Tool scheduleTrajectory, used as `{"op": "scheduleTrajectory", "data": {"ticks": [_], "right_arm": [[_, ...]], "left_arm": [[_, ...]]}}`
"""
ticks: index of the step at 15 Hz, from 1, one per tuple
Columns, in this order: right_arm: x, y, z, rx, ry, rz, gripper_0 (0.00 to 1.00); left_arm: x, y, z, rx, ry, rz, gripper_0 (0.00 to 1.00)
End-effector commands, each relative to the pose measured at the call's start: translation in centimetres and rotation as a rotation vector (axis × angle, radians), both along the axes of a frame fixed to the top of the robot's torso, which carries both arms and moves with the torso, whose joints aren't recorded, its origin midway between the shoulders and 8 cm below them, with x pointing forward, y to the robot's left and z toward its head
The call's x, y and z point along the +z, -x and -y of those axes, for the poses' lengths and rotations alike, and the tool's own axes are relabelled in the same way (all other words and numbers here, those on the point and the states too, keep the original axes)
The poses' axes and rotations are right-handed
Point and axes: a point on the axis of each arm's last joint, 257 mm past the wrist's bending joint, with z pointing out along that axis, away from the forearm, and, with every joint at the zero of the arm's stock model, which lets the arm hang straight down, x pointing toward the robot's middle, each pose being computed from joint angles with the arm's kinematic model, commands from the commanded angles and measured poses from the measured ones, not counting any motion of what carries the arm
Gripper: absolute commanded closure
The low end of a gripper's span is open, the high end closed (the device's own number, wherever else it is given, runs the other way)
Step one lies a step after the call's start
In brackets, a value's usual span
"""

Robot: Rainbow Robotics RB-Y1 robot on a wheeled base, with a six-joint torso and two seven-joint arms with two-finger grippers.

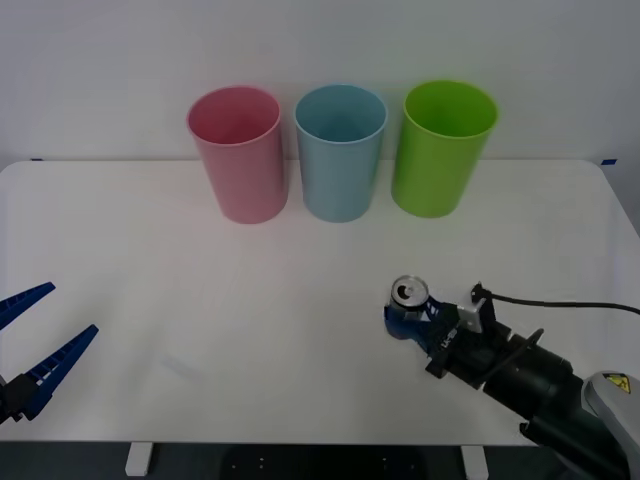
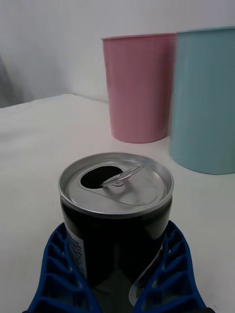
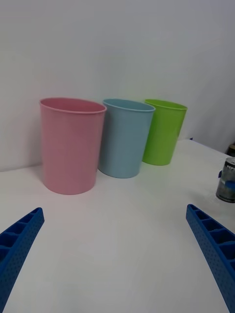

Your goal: Grasp the object on the table and drop it into the matching bin: aluminum can to the light blue bin, PET bottle to the pink bin.

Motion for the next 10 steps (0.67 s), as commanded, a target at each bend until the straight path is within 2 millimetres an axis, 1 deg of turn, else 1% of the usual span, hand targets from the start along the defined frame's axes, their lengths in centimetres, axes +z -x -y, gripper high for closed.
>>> {"op": "scheduleTrajectory", "data": {"ticks": [1,3,6,8,10], "right_arm": [[2.4,0.0,0.9,0.017,-0.049,-0.006,1.0],[4.2,-0.2,1.7,0.021,-0.072,-0.008,1.0],[7.8,-0.8,2.4,0.036,-0.09,0.019,1.0],[10.2,-1.6,3.0,0.039,-0.085,0.061,1.0],[12.2,-2.5,3.5,0.041,-0.074,0.099,1.0]], "left_arm": [[0.0,0.0,0.0,0.0,0.0,0.0,0.0],[0.0,0.0,0.0,0.0,0.0,0.0,0.0],[0.0,0.0,0.0,0.0,0.0,0.0,0.0],[0.0,0.0,0.0,0.0,0.0,0.0,0.0],[0.0,0.0,0.0,0.0,0.0,0.0,0.0]]}}
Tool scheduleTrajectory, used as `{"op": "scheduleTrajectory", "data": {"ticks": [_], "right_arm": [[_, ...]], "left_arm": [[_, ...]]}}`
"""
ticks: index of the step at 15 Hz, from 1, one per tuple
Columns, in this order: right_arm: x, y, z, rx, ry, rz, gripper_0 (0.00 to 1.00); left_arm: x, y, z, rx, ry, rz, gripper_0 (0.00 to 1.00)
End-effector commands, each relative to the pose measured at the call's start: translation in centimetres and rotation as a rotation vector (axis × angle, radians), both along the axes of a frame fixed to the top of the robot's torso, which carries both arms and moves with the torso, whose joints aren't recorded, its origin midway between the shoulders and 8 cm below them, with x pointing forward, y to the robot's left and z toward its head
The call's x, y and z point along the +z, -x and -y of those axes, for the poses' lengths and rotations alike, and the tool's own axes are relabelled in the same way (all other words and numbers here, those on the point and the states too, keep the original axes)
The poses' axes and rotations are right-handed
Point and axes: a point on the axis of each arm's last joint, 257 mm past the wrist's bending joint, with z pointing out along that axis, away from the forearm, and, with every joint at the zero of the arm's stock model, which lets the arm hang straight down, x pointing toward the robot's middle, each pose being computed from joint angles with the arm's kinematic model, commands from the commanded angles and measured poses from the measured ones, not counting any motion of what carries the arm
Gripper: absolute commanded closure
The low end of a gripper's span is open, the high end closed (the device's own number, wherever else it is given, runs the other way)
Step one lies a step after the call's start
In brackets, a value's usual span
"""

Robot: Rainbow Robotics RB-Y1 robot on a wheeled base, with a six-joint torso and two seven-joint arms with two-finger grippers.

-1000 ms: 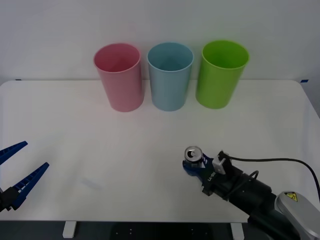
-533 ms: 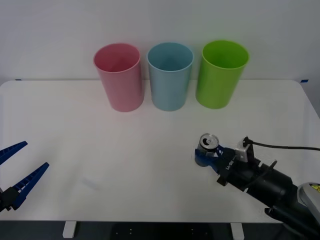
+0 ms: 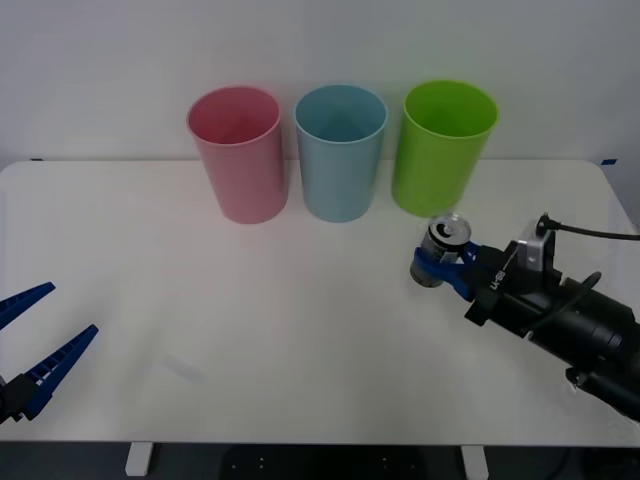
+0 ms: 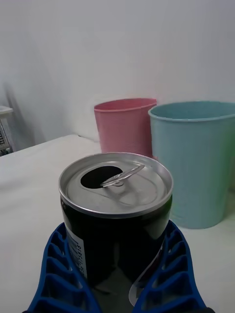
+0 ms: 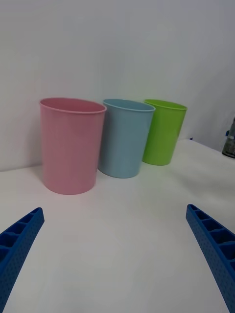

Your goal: Grasp the object on the table and drop it into the matching bin: aluminum can to the light blue bin, PET bottle to the pink bin.

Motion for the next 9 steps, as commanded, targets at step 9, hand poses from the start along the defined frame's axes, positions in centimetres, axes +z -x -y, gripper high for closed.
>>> {"op": "scheduleTrajectory", "data": {"ticks": [9], "right_arm": [[9.9,-4.6,0.4,0.016,-0.05,0.055,1.0]], "left_arm": [[0.0,0.0,0.0,0.0,0.0,0.0,0.0]]}}
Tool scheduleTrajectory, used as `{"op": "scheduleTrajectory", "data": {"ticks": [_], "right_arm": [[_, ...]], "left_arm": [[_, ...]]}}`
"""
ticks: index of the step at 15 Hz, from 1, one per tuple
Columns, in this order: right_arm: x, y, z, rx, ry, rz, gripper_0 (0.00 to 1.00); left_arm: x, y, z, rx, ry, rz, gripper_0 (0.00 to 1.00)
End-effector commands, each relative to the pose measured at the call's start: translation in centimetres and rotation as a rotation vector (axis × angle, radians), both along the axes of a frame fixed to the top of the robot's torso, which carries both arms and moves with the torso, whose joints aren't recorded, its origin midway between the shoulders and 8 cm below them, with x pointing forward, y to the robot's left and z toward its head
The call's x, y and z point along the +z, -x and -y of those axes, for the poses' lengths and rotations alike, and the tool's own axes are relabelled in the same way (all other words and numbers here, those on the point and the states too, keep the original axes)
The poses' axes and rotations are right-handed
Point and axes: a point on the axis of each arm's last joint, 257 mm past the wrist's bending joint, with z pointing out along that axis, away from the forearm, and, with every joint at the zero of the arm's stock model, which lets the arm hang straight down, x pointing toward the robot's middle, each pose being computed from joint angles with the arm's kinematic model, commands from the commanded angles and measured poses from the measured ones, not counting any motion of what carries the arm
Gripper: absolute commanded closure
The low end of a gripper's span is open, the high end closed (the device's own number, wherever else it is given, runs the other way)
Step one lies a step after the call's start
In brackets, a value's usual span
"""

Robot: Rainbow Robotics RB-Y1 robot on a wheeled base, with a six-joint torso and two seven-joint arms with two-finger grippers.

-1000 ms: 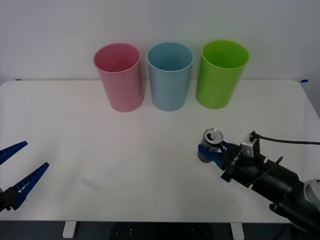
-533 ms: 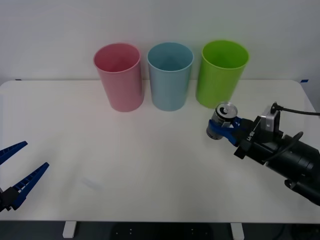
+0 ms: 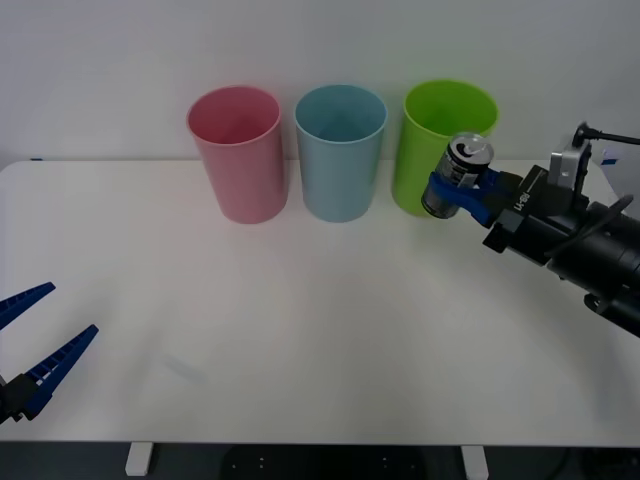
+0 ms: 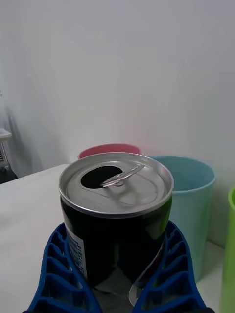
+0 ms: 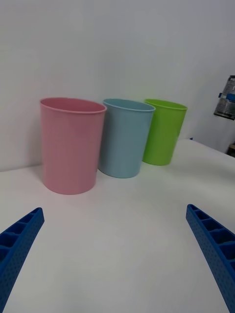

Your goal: Grasp the object on the table and drop it into the matching bin: aluminum can to the light blue bin, PET bottle to the pink bin.

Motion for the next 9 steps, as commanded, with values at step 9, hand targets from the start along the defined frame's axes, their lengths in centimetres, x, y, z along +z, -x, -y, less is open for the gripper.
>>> {"op": "scheduleTrajectory", "data": {"ticks": [9], "right_arm": [[5.3,-7.7,-4.4,0.015,-0.005,0.011,1.0]], "left_arm": [[0.0,0.0,0.0,0.0,0.0,0.0,0.0]]}}
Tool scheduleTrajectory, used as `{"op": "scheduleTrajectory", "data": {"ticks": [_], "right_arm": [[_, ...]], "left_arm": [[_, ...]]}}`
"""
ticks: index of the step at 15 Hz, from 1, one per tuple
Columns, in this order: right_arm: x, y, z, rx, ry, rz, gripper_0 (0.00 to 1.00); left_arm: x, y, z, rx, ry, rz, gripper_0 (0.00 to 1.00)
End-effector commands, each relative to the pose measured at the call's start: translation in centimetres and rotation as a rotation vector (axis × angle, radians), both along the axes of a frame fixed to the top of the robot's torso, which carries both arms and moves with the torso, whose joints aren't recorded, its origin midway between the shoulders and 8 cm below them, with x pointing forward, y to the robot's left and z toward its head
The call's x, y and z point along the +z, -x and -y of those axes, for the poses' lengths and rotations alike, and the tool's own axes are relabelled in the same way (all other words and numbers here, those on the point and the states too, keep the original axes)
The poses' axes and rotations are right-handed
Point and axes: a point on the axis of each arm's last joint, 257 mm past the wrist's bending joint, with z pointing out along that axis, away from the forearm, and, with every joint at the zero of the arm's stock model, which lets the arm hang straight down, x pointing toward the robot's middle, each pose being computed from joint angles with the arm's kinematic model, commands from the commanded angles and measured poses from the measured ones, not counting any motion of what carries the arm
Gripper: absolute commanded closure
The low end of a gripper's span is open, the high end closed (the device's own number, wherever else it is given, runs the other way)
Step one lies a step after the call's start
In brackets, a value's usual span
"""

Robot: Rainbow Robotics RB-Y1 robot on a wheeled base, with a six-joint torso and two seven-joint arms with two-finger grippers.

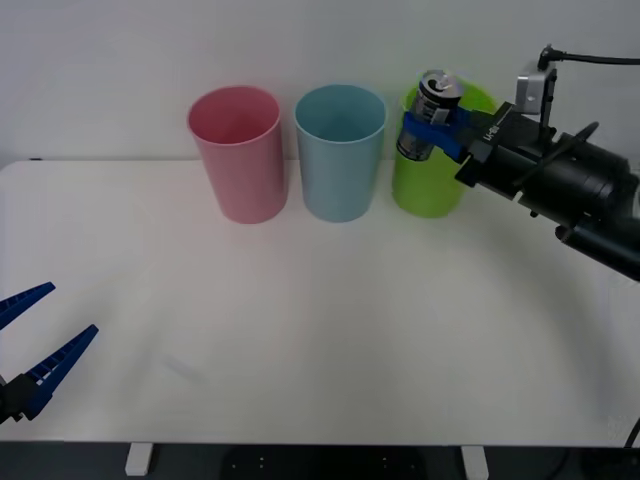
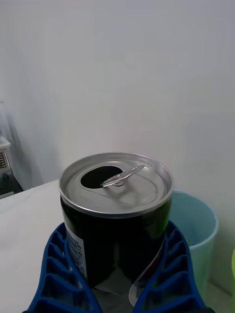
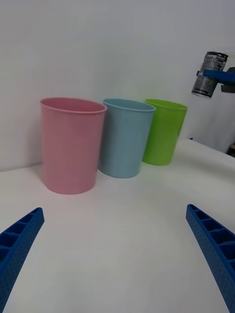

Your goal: Grasp the object on the table and drop it into the matching bin: aluminum can to the light blue bin, PET bottle to the pink bin.

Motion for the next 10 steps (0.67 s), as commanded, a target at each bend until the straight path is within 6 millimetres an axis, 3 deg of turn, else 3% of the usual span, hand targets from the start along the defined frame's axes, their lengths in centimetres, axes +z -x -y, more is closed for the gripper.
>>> {"op": "scheduleTrajectory", "data": {"ticks": [1,10], "right_arm": [[0.8,-2.6,-1.4,-0.01,0.003,-0.001,1.0],[1.6,-10.4,-5.5,-0.093,0.002,-0.059,1.0]], "left_arm": [[0.0,0.0,0.0,0.0,0.0,0.0,0.0],[0.0,0.0,0.0,0.0,0.0,0.0,0.0]]}}
